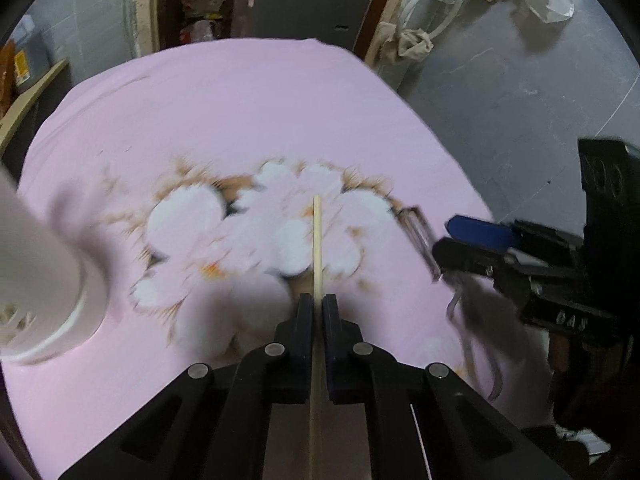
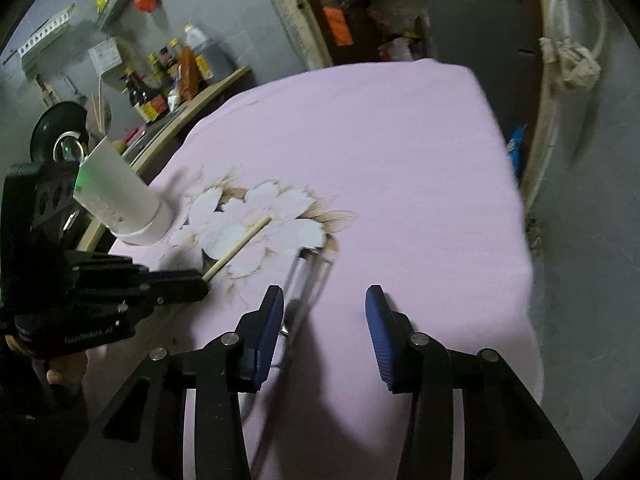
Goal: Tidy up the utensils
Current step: 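Grasp the last chopstick with the left gripper while the right gripper grasps the metal tongs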
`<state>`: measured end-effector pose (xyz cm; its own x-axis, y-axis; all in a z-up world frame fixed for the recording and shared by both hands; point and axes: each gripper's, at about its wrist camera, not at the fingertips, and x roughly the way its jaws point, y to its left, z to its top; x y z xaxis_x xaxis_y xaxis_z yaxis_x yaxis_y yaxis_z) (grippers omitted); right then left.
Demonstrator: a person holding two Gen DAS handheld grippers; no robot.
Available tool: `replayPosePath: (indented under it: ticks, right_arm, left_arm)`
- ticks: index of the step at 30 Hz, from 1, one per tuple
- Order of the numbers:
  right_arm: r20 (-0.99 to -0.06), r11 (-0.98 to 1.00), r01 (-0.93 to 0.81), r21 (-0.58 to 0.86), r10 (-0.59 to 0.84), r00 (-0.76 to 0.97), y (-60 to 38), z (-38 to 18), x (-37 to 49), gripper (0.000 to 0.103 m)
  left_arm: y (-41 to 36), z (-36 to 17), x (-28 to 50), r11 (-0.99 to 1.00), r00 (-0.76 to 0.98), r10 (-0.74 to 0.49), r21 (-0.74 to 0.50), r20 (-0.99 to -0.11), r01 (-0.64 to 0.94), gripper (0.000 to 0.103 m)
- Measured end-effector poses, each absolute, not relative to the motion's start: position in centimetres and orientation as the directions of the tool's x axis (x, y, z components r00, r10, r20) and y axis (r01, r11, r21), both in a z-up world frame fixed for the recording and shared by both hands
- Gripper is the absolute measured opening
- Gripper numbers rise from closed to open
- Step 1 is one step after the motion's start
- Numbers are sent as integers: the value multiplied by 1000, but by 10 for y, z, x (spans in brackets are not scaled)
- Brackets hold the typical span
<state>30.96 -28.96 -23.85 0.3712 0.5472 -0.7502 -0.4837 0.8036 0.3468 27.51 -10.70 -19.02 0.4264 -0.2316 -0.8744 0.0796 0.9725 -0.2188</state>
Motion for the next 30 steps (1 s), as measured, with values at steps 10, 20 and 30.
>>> replayPosePath:
  ticks: [10, 20, 30]
  right_arm:
    - [-828, 837, -461, 295, 464, 315, -260, -241, 320, 19]
    - [-873, 869, -378, 320, 425, 239, -258, -243, 331, 18]
    - [-883, 894, -229, 386, 430, 191, -262, -246, 330, 11]
  left_arm:
    - [-86, -195, 268, 952, 386, -294, -303, -874, 41, 7]
    - [-100, -194, 290, 954, 300, -299, -281, -906, 103, 11]
    - [-116, -192, 309, 970, 202, -237, -219, -950, 108, 5]
